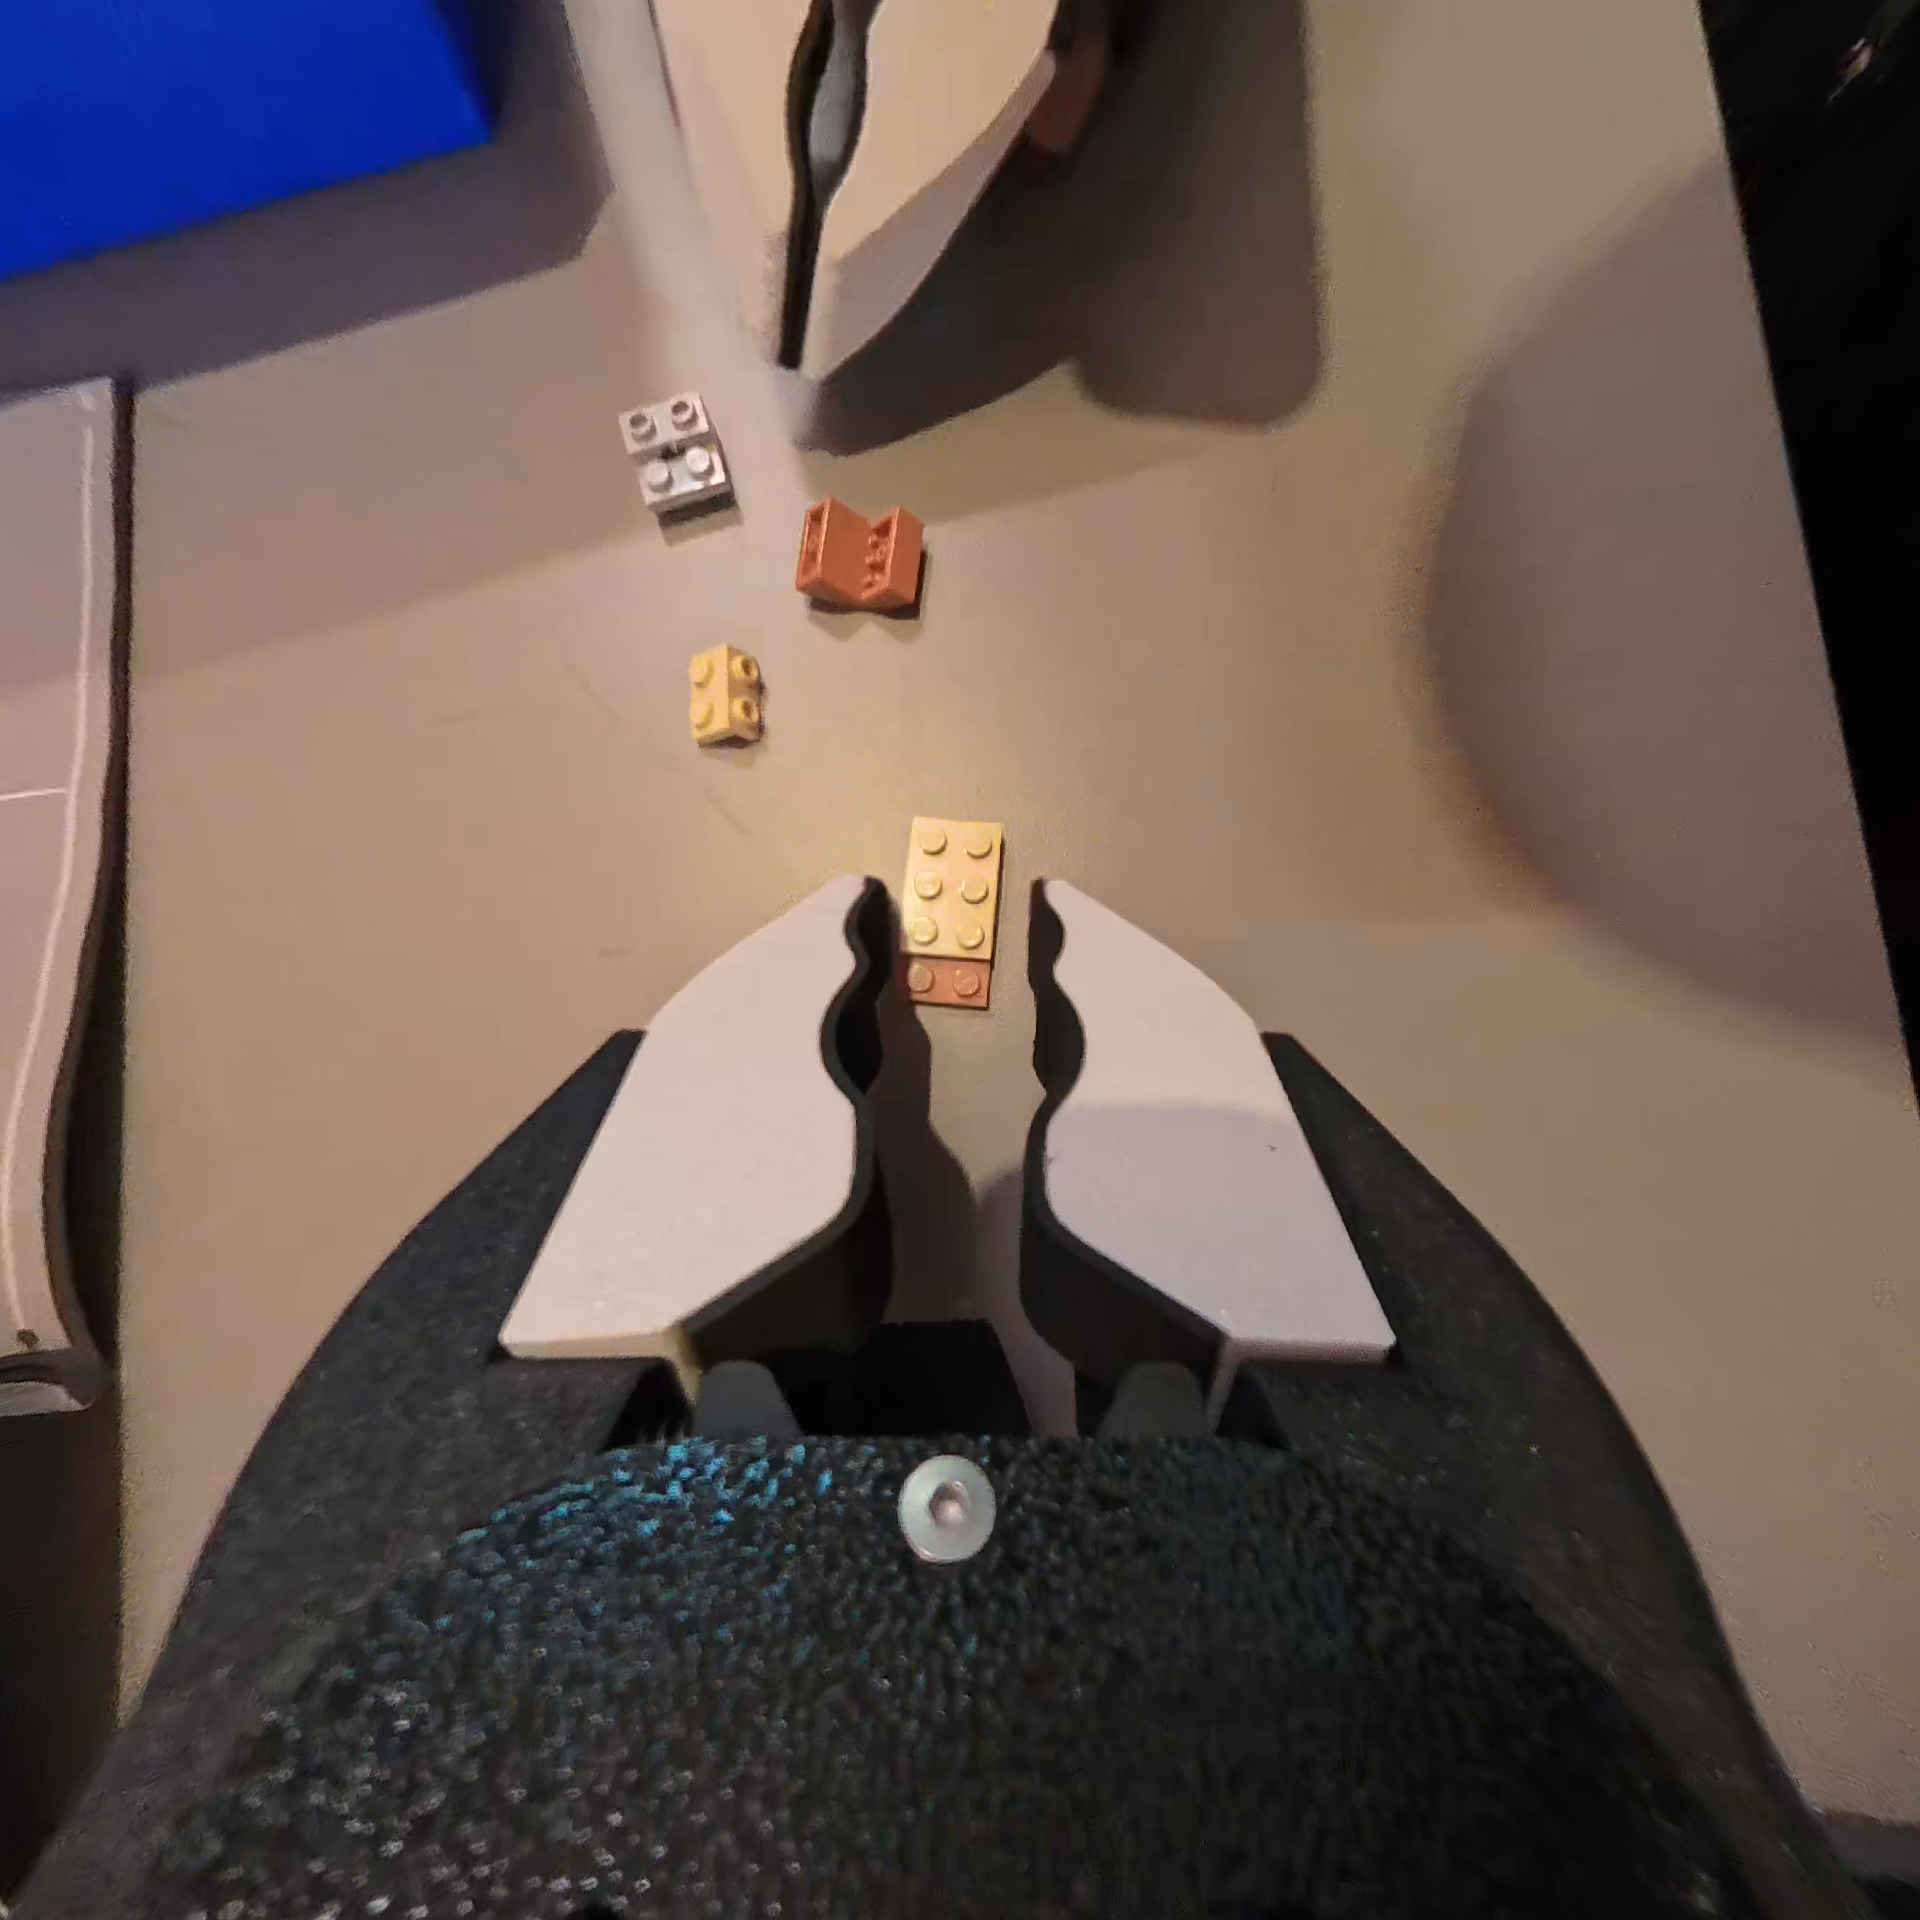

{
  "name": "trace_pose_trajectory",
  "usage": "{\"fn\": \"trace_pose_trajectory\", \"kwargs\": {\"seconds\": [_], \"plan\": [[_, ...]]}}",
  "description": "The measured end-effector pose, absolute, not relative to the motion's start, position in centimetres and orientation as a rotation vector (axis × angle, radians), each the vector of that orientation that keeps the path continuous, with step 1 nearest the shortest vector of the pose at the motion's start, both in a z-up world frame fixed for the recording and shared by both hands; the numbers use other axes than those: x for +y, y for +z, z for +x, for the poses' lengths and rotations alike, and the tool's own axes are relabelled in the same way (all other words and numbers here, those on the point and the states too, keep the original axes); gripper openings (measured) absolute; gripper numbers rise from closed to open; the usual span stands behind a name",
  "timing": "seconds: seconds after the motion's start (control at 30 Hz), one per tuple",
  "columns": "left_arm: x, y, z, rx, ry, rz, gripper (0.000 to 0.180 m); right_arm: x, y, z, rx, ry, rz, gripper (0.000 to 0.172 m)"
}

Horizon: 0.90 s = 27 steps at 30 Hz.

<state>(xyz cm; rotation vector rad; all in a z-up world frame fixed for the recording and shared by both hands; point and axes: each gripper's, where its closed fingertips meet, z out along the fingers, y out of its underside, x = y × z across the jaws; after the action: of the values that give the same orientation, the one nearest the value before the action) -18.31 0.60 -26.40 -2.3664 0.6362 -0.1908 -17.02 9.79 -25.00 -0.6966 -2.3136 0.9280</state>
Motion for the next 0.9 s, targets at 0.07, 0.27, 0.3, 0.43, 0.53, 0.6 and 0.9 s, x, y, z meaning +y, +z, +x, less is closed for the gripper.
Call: {"fn": "trace_pose_trajectory", "kwargs": {"seconds": [0.07,0.27,0.3,0.43,0.53,0.6,0.9], "plan": [[0.9,-26.4,-18.6,0.633,-0.163,-2.362,0.017,10.0,-24.8,-17.4,-2.291,0.926,-0.729,0.0],[2.3,-25.0,-19.2,0.465,-0.241,-2.274,0.016,10.8,-23.8,-19.0,-2.18,0.883,-0.735,0.0],[2.9,-23.9,-19.2,0.384,-0.299,-2.213,0.016,10.9,-23.8,-19.2,-2.171,0.88,-0.753,0.0],[5.1,-18.1,-20.4,0.0,-0.6,-1.867,0.016,12.0,-23.7,-20.4,-2.11,0.842,-0.856,0.0],[5.9,-15.7,-21.2,-0.153,-0.831,-1.627,0.016,12.5,-23.6,-20.8,-2.079,0.844,-0.906,0.0],[6.3,-14.9,-21.5,-0.218,-0.939,-1.505,0.016,12.8,-23.5,-21.0,-2.062,0.818,-0.916,0.0],[6.9,-14.4,-21.8,-0.299,-1.068,-1.389,0.016,14.7,-23.6,-21.5,-2.01,0.757,-0.968,0.0]]}}
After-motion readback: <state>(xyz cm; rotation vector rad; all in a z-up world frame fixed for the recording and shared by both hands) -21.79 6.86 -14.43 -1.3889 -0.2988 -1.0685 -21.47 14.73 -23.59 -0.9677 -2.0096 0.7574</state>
